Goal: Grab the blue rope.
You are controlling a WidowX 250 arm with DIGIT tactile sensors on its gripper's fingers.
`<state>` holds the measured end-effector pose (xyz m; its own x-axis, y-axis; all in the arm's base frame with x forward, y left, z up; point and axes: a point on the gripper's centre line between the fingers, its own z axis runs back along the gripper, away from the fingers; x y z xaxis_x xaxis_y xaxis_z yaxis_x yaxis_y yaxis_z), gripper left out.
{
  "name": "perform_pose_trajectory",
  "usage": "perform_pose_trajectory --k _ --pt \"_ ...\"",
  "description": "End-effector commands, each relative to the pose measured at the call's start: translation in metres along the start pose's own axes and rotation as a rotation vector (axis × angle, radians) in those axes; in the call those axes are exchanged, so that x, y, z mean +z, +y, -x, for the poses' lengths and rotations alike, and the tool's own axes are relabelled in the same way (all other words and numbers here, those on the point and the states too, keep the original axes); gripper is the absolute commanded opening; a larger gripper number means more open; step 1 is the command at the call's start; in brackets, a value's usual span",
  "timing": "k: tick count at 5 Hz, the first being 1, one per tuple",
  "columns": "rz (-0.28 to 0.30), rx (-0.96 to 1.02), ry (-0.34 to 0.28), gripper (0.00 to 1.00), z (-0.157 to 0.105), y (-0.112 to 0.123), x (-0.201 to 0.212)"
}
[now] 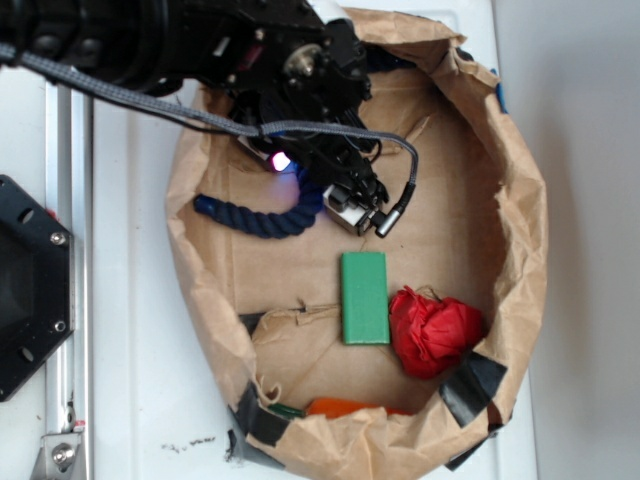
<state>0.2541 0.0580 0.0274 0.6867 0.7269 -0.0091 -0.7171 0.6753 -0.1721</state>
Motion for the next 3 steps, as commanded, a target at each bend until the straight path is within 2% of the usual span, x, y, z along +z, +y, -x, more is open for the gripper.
perform_pose_trajectory --k 1,3 --pt "0.010 0.015 -0.018 0.00 0.0117 -0.0003 -0.0059" --pt "-0.003 0.013 -0.038 0.00 0.0192 0.0005 -0.0078"
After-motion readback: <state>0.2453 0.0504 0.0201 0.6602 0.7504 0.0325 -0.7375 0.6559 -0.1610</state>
